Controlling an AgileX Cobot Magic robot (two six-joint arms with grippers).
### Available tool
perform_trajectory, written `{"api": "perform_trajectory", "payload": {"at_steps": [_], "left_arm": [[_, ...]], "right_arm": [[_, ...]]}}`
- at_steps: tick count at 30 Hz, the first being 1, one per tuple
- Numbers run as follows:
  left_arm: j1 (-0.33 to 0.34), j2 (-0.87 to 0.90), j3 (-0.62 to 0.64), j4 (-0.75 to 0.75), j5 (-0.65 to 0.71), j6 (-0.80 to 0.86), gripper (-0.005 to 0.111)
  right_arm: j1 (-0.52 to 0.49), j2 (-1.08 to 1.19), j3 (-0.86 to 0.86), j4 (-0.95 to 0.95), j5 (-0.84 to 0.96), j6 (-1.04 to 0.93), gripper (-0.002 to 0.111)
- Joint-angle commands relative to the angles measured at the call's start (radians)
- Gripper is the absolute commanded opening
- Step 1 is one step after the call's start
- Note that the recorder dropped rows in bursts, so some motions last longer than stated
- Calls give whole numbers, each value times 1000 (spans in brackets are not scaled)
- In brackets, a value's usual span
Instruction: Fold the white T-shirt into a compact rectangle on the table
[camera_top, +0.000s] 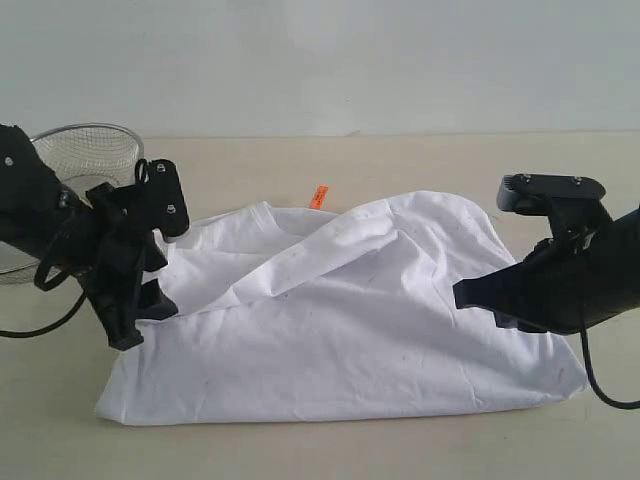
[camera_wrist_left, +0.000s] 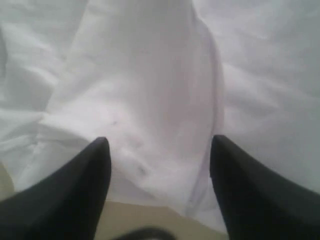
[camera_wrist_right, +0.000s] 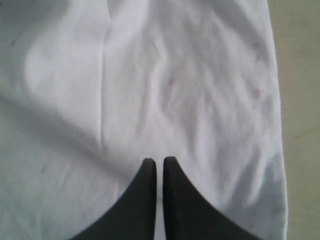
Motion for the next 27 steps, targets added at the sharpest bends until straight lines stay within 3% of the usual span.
{"api": "perform_trajectory", "payload": {"at_steps": [1, 14, 27], "left_arm": [[-4, 26, -7, 14, -40, 40, 55], [-4, -2, -7, 11, 43, 44, 55], [-4, 37, -7, 18, 34, 63, 55]], "right_arm": [[2, -7, 2, 2, 2, -9, 0], [2, -7, 2, 2, -20, -9, 0], [2, -7, 2, 2, -12, -9, 0]]}}
